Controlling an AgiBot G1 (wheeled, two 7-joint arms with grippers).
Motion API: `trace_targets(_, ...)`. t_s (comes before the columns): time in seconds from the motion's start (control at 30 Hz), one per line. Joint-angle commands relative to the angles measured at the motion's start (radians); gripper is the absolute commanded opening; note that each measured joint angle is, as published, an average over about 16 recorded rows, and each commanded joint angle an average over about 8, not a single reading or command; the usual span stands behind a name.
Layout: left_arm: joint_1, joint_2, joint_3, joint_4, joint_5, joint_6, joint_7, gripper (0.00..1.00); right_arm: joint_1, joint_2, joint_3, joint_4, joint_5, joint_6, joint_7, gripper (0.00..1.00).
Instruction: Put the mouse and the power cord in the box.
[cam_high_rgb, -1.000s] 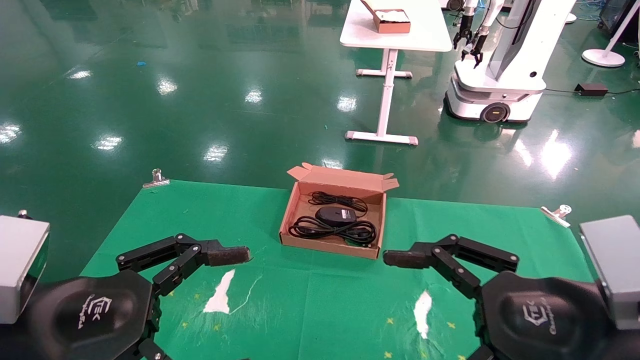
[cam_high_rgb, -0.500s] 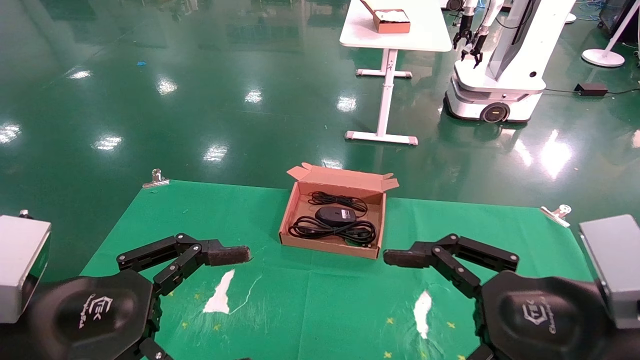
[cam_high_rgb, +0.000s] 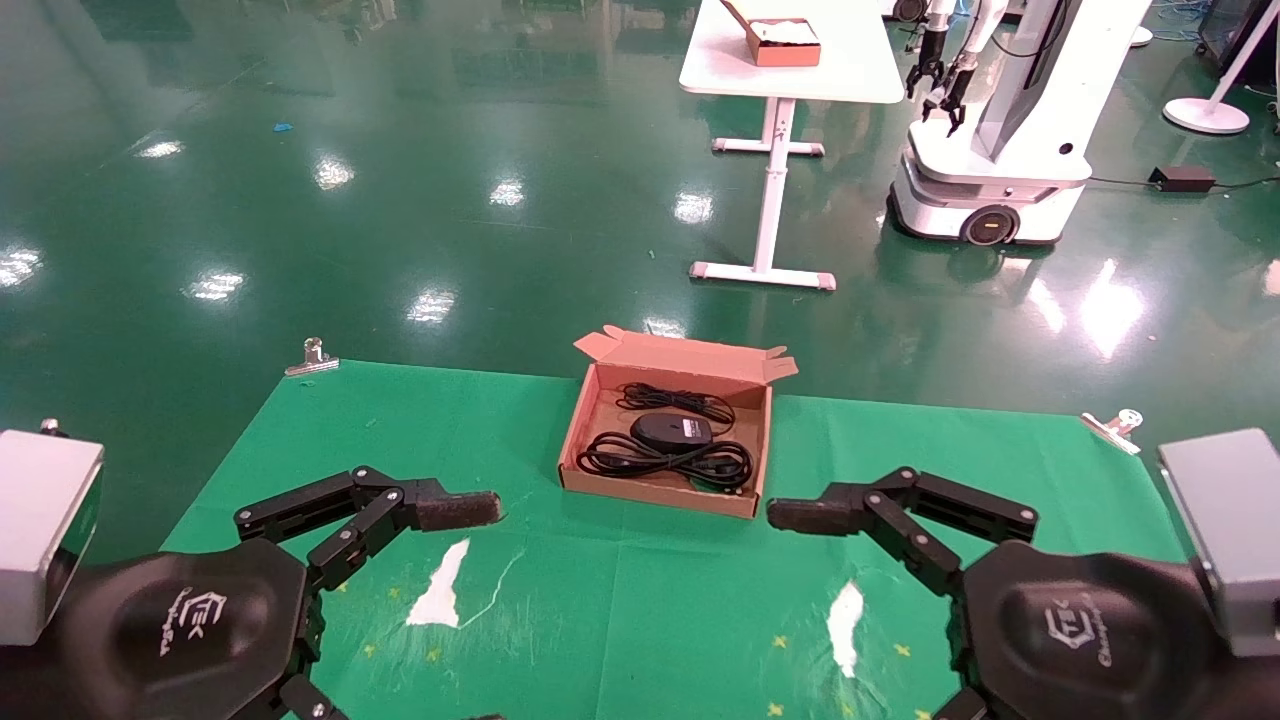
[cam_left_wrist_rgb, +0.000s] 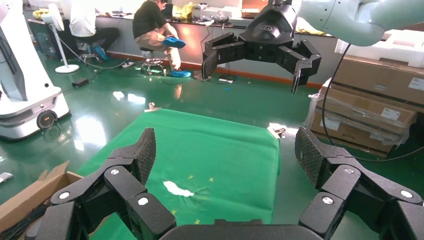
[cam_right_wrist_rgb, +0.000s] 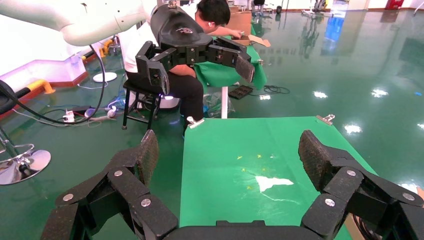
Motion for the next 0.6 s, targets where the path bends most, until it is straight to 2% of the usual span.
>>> trace_targets(0.03,0.000,0.000,0.000,0.000,0.000,0.000,0.000,1.00,0.000,0.000,0.000,0.000,0.000,0.000,0.000,1.00)
trace_targets(0.6,0.000,0.000,0.000,0.000,0.000,0.000,0.000,1.00,0.000,0.000,0.000,0.000,0.000,0.000,0.000,1.00)
